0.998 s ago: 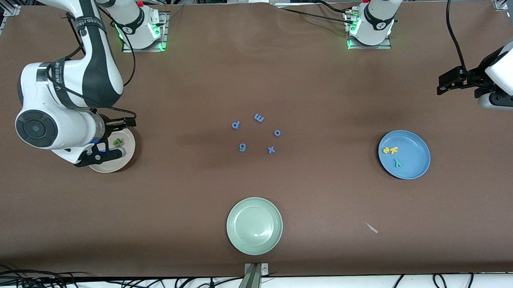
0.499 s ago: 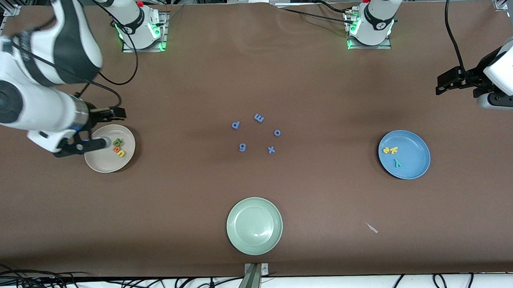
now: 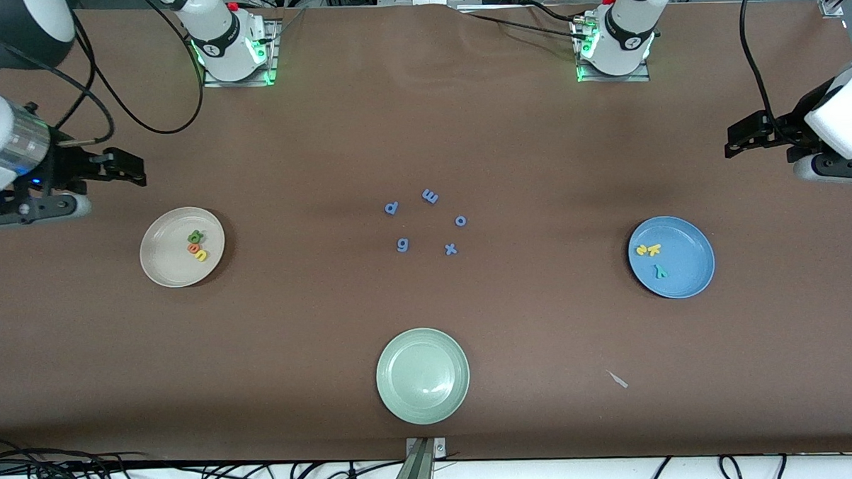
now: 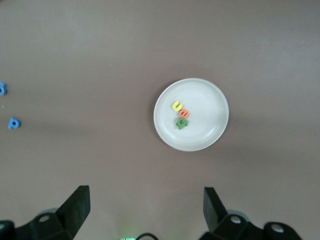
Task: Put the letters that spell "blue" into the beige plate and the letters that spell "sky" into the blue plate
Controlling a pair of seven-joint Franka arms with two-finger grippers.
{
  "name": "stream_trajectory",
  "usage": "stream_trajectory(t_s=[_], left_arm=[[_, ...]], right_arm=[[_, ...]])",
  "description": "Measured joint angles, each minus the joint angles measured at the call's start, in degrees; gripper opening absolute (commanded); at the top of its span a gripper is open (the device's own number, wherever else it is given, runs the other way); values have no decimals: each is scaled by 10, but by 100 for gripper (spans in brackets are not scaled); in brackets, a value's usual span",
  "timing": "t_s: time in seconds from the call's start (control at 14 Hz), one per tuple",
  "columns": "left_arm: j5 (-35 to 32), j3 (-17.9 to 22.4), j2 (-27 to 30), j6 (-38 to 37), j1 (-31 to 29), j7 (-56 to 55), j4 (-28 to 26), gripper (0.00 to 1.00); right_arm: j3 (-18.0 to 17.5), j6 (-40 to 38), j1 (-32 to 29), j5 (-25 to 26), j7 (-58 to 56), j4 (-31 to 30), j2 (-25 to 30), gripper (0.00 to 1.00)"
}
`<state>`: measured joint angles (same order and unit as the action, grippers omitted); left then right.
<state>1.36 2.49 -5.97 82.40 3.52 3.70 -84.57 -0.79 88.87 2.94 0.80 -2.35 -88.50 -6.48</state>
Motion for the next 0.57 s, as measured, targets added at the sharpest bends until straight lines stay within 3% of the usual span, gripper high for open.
stream_trajectory(t_s=[0.57], left_arm=[[0,0,0,0,0,0,0,100]], right_arm=[[-6,25,-31,0,1,-10,21,100]])
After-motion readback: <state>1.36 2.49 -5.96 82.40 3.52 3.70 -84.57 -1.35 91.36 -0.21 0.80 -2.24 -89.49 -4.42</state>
